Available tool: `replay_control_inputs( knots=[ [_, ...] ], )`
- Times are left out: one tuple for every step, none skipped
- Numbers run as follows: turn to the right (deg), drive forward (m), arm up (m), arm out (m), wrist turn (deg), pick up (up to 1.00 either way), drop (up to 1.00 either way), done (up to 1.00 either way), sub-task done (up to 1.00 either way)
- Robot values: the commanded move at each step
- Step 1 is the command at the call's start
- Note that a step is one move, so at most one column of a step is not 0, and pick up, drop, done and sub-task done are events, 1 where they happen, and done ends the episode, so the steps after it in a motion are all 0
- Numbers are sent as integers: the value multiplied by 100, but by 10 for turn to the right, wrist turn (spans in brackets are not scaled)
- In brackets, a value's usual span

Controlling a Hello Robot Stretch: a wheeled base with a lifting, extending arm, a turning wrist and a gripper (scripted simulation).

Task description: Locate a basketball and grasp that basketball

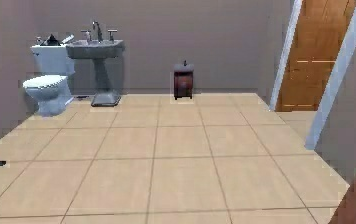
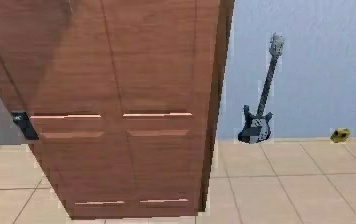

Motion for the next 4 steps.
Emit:
replay_control_inputs(
  knots=[
    [0, 85, 0, 0, 0, 0, 0, 0, 0],
    [450, 0, 0, 0, 0, 0, 0, 0, 0],
    [210, 0, 0, 0, 0, 0, 0, 0, 0],
    [0, 60, 0, 0, 0, 0, 0, 0, 0]
  ],
)
